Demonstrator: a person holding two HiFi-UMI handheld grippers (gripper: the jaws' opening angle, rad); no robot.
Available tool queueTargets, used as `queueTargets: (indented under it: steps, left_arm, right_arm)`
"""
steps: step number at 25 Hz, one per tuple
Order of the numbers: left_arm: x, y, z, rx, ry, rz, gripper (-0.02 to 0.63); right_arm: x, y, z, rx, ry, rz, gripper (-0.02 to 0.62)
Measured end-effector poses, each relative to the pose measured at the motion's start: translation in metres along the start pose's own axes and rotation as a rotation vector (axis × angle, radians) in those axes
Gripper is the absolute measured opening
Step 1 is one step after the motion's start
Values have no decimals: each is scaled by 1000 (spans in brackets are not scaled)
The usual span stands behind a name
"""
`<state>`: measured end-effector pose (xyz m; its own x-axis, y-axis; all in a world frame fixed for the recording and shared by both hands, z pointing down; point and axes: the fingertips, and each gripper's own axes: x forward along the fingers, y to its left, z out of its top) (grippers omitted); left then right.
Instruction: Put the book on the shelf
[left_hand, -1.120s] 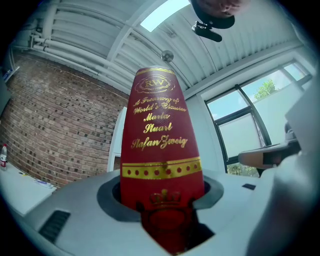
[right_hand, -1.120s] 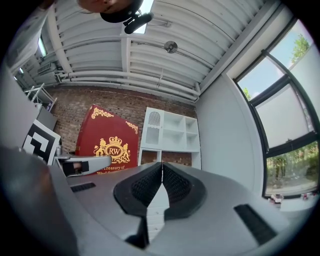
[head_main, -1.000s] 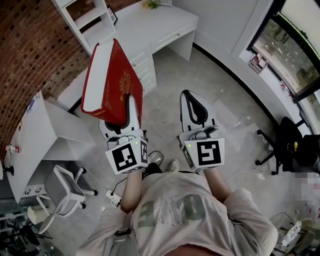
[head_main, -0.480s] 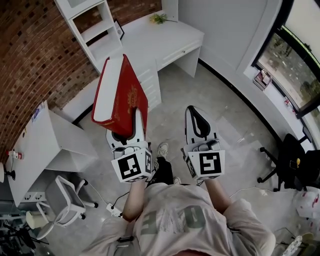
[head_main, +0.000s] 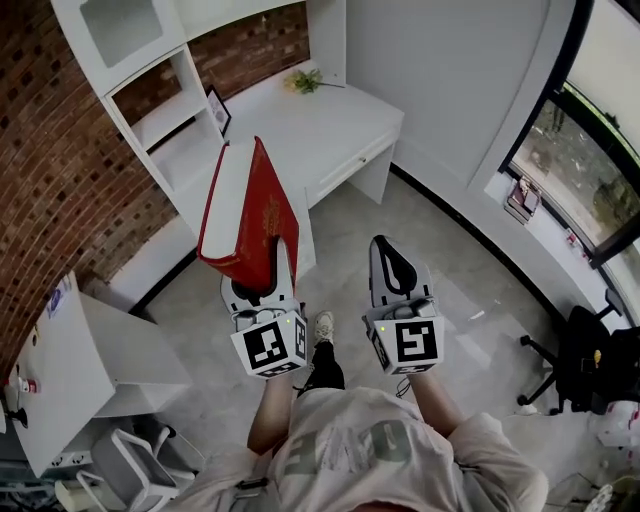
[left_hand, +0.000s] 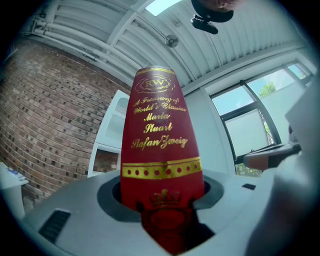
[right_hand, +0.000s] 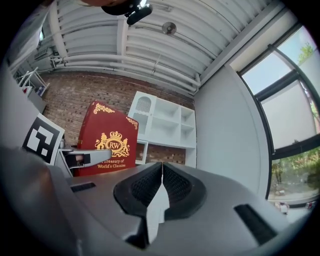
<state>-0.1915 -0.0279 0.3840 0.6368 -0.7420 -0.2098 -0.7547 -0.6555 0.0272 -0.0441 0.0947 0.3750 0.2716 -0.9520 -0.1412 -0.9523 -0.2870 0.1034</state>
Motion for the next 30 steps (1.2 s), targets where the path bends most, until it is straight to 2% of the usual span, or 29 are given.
queueTargets:
  steps: [3, 9, 13, 18, 21, 24, 30]
  left_arm:
    - [70, 22, -3, 3, -14, -10, 245]
    - [206, 71, 16, 49, -96, -4, 245]
    - [271, 87, 10, 19, -116, -7, 245]
    - [309, 96, 0, 26, -111, 6, 245]
    - [314, 98, -4, 31, -100, 33, 245]
    - [321, 99, -8, 46, -86, 64, 245]
    - [347, 97, -17, 89, -74, 197, 245]
  right_arm:
    - [76, -8, -7, 0, 16, -5, 17]
    - [216, -16, 8, -11, -16, -9, 17]
    - [279, -28, 6, -23, -22, -4, 17]
    - [332, -27, -3, -23, -27, 29, 17]
    - [354, -26, -2, -42, -54, 68, 17]
    - [377, -26, -5, -19, -82, 116, 17]
    - [421, -39, -4, -26, -144, 249, 17]
